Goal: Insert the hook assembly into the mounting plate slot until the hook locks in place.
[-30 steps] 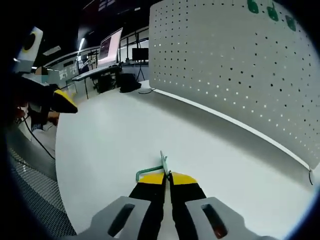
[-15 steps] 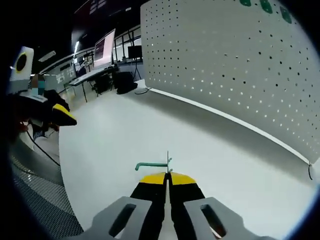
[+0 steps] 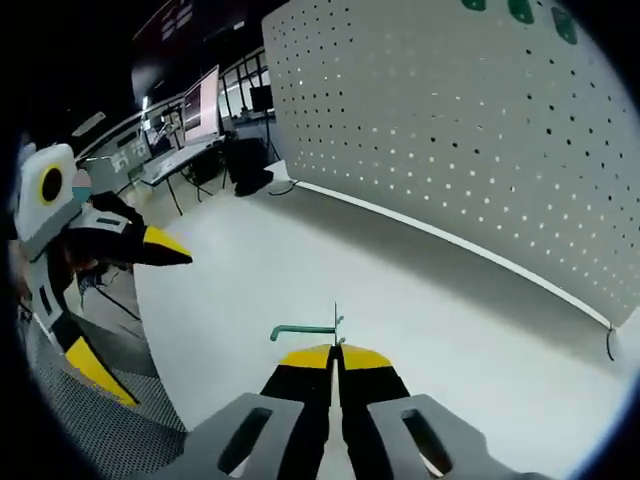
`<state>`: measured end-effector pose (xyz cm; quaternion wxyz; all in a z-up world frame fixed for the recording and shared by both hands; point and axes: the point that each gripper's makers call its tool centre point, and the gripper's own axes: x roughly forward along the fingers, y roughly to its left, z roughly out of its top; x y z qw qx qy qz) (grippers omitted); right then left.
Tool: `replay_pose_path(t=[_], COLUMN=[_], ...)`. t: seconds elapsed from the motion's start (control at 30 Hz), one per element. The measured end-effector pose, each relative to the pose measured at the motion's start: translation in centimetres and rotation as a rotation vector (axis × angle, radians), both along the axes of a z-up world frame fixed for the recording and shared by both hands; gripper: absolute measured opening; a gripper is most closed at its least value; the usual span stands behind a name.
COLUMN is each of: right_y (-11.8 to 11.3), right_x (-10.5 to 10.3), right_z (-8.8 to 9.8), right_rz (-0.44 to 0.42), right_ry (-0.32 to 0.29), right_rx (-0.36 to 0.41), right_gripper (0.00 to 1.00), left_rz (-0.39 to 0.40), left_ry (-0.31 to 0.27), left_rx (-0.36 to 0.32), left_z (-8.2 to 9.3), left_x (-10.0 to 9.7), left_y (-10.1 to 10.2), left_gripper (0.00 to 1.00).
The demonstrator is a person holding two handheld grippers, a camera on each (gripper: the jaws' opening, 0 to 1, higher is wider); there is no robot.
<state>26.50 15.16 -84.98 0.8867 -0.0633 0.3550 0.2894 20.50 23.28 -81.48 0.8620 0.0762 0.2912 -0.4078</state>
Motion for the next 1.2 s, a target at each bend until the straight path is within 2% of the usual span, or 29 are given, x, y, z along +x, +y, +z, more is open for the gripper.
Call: replay_pose_path(t=[0.13,0.3,0.4,0.47,0.63,0.87,1.03,1.1,1.2], right_y=[0.1,0.3,0.5,0.8,1.1,1.9,2.3,2.4,2.6], right_x=[-0.9,-2.0,-2.7,-3.2,-3.7,-4.5,-4.9,-5.0,-5.2], right_z=[0.1,0.5,0.5,0.6,0.7,1.0,1.5,1.6,1.6], right_rz=[0.005,0.006,0.010,0.014,0.017,0.025,0.034,0.035,0.045], right_ry=[0.059,0.124,0.169,0.203,0.242,0.303,0.325,0.335,0.348], right_rx=[0.005,0.017,0.028,0.037,0.039,0.060,0.068,0.073,0.079], right_gripper=[0.00,0.00,0.00,0.00,0.00,0.00,0.00,0.00,0.00], left_rz=[-0.032,-0.094,-0.162,-0.187,-0.230,-0.293,-0.341,-0.352,-0.355], left_ry=[-0.022,-0.059,-0.089,-0.099,-0.119,-0.186,-0.218,-0.224,-0.228], left_rx=[0.018,0.049,0.118,0.126,0.110,0.156,0.196,0.197,0.194], left_z=[-0.2,-0.4,-0.9,-1.0,-0.6,-0.6,-1.0,-0.9,-0.8], left_x=[0.4,0.8,0.9,0.8,0.6,0.7,0.3,0.2,0.2], left_y=[-0.3,-1.0,-1.3,-1.9,-3.2,-4.1,-4.3,-4.3,-4.4], left_gripper=[0.74,0.67,0.63,0.60,0.50,0.26,0.20,0.15,0.13])
